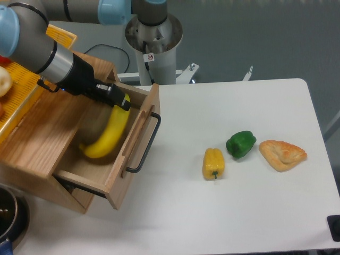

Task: Place the banana in the top drawer

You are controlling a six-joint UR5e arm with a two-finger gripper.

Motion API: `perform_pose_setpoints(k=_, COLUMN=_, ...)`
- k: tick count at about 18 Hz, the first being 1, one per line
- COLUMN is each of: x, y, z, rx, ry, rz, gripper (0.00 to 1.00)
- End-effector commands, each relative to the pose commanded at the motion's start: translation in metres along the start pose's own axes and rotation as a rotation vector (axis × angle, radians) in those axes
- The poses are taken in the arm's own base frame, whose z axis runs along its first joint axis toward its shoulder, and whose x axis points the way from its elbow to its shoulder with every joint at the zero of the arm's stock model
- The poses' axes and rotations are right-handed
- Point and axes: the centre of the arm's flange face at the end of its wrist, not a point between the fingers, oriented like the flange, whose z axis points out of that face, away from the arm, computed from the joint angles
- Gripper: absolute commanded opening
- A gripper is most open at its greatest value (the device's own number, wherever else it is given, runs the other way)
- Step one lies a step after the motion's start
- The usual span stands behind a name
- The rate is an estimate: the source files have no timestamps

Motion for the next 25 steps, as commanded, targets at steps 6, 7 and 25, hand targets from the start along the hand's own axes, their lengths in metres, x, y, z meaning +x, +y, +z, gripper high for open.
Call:
perform_pose_setpoints(k=6, x=-0.001, y=0.001, z=-0.001, rx=0.002, ry=-0.001, rz=0.000, gripper=0.57)
perform_pose_setpoints(k=7, x=-0.001, y=0.002, z=-0.002, rx=0.004, ry=0.000, rz=-0.001, gripper=0.57)
perform_pose_setpoints(k=25, x=-0.084, y=0.041, z=-0.006, rx=0.120, ry=0.173, rz=-0.020, gripper=0.86)
